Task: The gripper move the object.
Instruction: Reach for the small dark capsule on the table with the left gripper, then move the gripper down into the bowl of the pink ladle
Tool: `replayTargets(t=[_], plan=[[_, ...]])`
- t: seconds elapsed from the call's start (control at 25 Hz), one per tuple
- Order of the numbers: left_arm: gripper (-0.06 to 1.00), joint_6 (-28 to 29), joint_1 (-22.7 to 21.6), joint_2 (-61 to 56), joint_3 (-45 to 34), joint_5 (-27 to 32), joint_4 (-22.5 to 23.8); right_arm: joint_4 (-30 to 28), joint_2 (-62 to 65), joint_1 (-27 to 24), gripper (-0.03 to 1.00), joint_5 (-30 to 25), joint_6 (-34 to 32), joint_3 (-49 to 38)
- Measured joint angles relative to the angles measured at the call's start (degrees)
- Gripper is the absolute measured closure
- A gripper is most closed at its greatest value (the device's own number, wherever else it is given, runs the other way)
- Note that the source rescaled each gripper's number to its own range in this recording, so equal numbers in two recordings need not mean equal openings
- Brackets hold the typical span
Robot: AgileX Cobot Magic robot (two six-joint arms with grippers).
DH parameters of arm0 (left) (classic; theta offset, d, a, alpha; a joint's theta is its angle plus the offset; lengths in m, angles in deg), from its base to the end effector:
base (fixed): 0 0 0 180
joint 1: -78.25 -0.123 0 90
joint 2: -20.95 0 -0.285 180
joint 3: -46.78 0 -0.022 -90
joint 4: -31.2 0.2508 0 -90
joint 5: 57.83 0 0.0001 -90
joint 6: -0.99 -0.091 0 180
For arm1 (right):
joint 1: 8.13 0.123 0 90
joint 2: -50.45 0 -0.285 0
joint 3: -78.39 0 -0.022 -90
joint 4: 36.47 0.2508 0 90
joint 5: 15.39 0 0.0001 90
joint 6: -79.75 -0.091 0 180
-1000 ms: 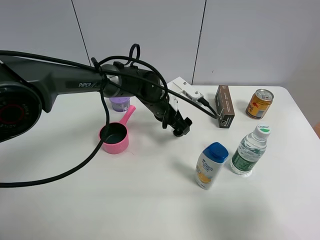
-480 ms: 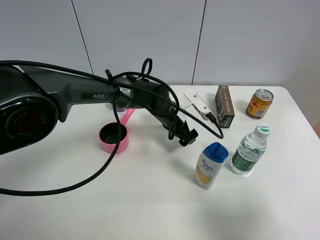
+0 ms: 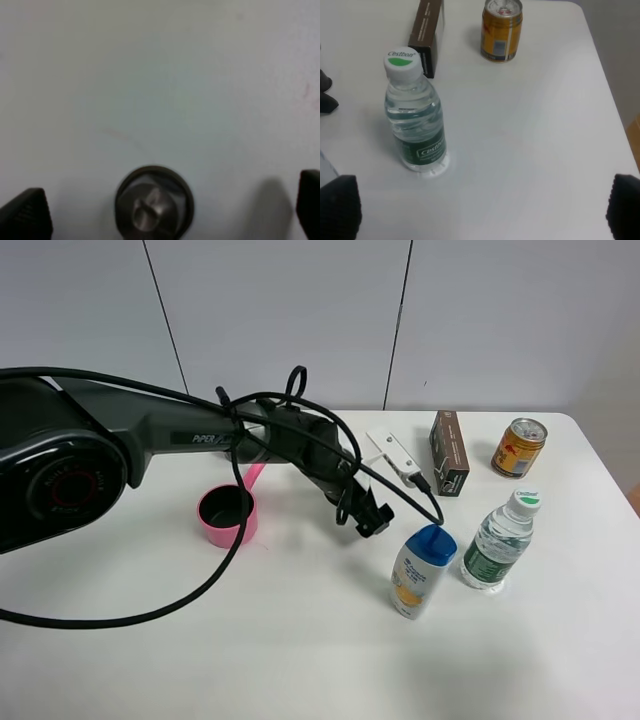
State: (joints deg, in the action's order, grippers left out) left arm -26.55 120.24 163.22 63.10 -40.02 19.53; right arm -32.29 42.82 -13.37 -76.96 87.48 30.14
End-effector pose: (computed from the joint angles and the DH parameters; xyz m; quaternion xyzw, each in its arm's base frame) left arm 0.3644 -0.3356 0.0950 0.4715 0.8237 -0.0981 0.2994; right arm -0.0060 0.0064 0.2779 -0.0204 0.8539 -0.0224 0.5196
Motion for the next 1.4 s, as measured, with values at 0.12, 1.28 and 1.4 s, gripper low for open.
replayTargets(t=[0.12,1.28,1.4], plan=[[-0.06,0.13,-0.75,0.0,0.0,-0.07,-0.02,0.0,0.0,0.0,-0.03,0.0,0.0,0.0],[0.94,0.3,-1.2,0.91,0.0,-0.08,-4.08,0.0,0.0,0.0,-0.03,0.0,0.0,0.0],[0.94,0.3,-1.2,0.06,0.0,0.11,-4.08,0.0,0.0,0.0,-0.03,0.0,0.0,0.0]])
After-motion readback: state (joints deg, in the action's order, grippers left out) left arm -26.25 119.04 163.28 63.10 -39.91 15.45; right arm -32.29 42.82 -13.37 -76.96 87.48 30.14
